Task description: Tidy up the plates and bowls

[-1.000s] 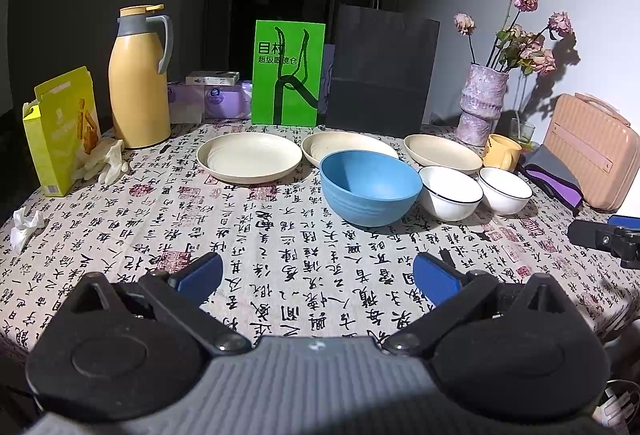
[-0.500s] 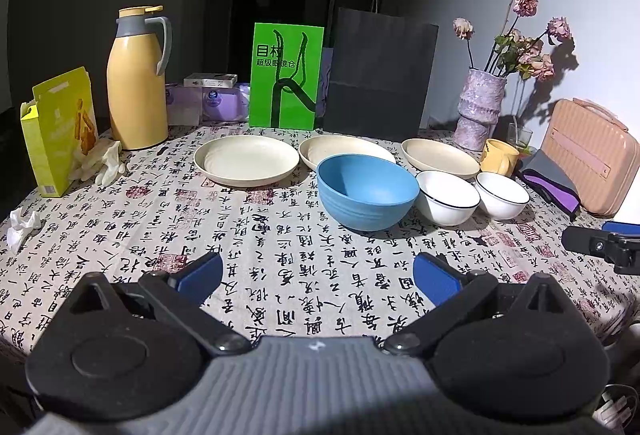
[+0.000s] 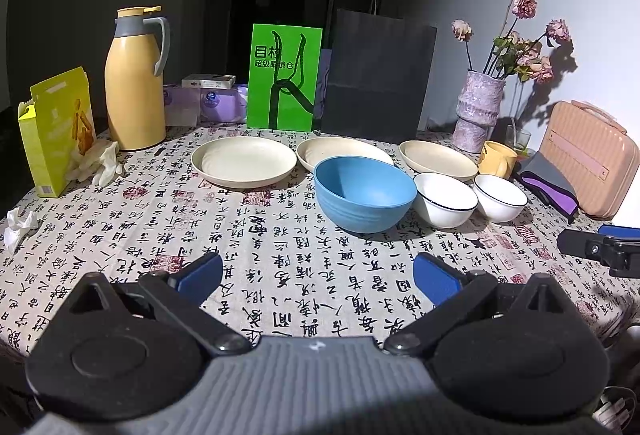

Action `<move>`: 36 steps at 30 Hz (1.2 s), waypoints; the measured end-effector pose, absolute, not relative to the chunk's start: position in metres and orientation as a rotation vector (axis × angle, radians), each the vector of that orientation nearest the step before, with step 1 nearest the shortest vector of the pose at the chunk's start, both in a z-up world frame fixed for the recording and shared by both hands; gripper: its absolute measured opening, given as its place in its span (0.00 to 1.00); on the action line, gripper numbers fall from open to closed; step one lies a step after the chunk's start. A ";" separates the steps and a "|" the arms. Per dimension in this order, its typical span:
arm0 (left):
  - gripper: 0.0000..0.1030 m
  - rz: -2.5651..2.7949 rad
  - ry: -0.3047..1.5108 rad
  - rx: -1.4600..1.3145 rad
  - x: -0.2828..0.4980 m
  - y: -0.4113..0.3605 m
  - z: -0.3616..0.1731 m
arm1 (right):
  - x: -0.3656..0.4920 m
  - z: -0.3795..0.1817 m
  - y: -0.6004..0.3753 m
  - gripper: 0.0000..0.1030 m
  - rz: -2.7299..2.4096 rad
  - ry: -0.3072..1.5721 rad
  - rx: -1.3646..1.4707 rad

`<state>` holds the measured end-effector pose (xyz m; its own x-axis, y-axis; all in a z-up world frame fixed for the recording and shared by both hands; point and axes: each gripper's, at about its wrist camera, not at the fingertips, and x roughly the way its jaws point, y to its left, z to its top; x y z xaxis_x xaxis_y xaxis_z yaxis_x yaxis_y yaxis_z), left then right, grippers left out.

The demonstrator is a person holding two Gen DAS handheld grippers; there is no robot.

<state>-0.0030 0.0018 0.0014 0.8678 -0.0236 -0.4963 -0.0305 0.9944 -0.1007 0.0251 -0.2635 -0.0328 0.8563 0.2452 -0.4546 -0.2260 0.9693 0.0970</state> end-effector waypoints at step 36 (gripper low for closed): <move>1.00 0.034 0.521 -0.149 0.034 0.024 0.006 | 0.066 -0.035 -0.251 1.00 0.270 0.500 0.062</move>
